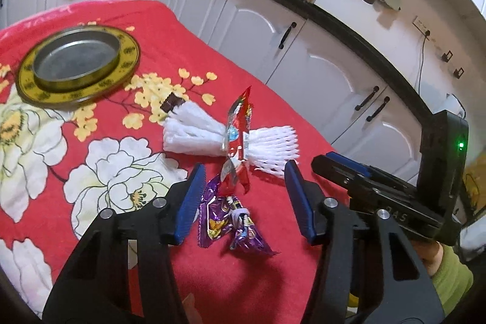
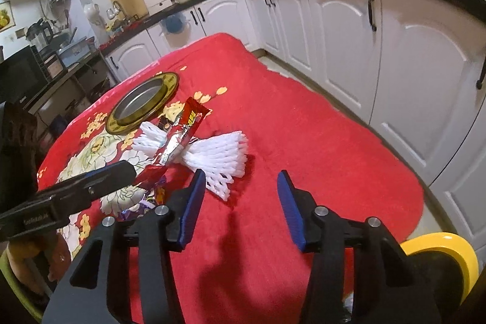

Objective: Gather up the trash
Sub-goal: 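Close the left tool on the red wrapper tied to the white forks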

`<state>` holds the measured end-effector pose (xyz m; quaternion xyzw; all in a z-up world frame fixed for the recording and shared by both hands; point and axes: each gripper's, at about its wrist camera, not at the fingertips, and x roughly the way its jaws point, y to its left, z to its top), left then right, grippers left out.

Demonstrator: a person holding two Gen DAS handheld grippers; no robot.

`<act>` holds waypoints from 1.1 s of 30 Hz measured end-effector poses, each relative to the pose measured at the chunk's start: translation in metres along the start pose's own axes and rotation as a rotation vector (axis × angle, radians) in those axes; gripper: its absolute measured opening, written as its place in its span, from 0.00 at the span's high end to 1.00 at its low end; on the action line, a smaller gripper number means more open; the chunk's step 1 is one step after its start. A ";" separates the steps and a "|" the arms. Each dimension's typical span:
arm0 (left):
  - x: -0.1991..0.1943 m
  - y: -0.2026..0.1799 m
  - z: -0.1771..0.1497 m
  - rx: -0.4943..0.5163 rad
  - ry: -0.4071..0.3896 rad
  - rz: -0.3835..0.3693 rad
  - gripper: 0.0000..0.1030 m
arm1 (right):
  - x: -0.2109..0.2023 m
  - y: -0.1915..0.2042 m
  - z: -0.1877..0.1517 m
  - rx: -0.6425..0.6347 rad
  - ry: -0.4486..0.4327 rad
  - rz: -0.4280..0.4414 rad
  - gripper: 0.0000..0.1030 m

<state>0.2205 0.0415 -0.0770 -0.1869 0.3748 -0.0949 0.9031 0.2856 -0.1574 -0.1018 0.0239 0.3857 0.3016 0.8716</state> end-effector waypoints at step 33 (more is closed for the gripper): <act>0.008 -0.024 -0.021 0.049 0.051 -0.085 1.00 | -0.027 0.023 -0.031 -0.045 -0.028 0.047 0.95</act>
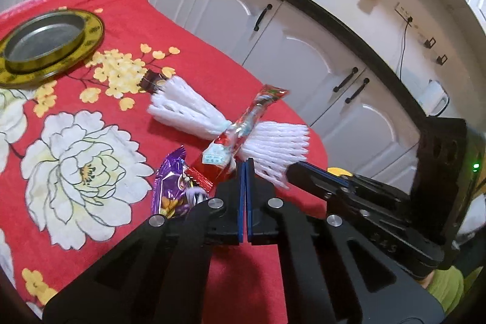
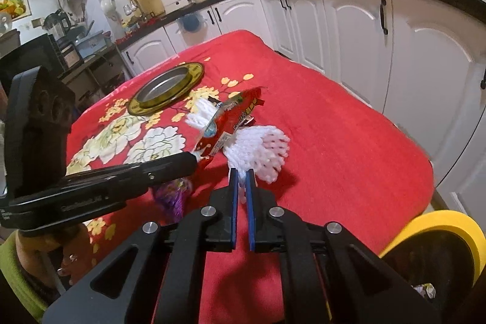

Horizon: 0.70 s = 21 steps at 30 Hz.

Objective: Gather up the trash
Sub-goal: 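Close the left tool on the red wrapper tied to the white forks, then lift the forks with the left tool and carry them over the yellow bin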

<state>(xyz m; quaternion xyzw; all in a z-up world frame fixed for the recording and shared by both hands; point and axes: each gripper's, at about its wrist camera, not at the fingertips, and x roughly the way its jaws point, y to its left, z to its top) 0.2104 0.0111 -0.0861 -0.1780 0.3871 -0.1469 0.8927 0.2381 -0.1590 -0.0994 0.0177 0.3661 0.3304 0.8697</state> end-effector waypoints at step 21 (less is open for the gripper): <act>-0.004 -0.033 -0.005 0.122 0.015 -0.005 0.65 | -0.060 -0.016 -0.027 0.050 -0.048 -0.032 0.95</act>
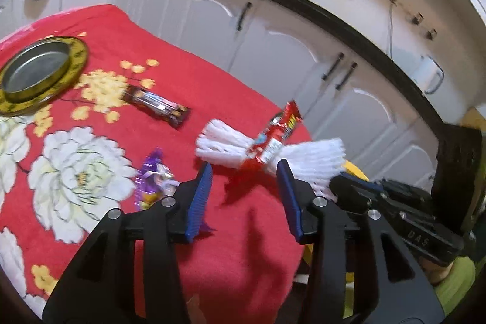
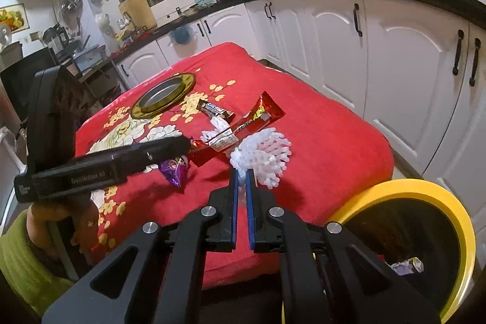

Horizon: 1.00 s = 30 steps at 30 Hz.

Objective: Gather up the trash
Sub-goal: 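Lift the forks with the left tool and carry them over the yellow bin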

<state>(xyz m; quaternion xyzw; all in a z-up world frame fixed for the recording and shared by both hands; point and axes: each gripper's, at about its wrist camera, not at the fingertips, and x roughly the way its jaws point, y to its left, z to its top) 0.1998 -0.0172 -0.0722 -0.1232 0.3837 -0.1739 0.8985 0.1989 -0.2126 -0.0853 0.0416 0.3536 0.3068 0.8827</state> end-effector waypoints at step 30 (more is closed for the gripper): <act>-0.012 -0.077 0.007 0.144 -0.059 -0.112 1.00 | -0.065 -0.029 -0.005 0.057 -0.130 -0.053 0.95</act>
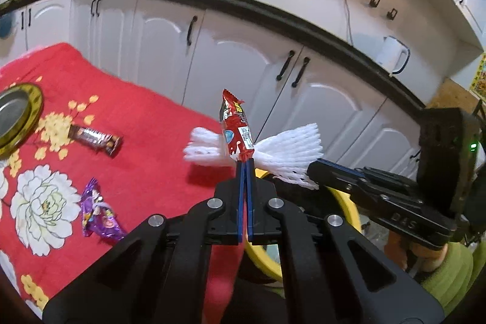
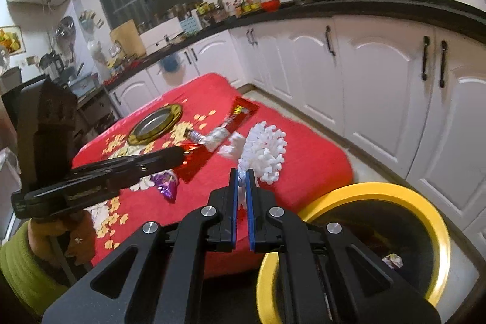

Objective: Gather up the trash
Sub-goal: 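Lift the forks with the left tool and carry them over the yellow bin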

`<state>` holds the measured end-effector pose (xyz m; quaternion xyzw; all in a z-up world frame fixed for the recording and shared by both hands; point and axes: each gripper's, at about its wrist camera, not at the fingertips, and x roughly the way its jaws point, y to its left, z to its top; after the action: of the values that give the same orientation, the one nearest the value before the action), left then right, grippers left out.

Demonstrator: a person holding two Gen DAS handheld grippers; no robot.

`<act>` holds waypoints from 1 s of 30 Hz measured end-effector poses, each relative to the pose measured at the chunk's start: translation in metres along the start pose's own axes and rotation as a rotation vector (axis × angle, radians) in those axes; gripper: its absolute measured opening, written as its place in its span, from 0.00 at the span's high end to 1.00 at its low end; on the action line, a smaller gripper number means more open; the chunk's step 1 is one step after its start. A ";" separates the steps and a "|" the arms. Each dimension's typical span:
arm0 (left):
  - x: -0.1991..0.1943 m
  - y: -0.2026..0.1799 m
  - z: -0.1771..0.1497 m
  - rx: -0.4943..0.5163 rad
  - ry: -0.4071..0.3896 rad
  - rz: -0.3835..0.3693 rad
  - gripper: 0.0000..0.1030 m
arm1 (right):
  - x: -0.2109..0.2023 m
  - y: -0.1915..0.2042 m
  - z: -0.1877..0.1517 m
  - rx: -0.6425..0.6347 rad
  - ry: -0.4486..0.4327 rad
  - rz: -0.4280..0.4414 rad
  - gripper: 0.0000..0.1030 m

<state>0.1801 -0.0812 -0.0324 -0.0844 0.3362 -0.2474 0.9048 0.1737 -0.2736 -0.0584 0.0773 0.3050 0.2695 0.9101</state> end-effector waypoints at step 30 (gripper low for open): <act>0.025 -0.095 -0.010 0.165 0.071 -0.111 1.00 | -0.082 -0.091 -0.016 0.135 -0.110 -0.196 0.95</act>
<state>0.1526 -0.1758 -0.0243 -0.0193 0.3414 -0.3267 0.8811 0.1500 -0.3949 -0.0573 0.1227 0.2783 0.1534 0.9402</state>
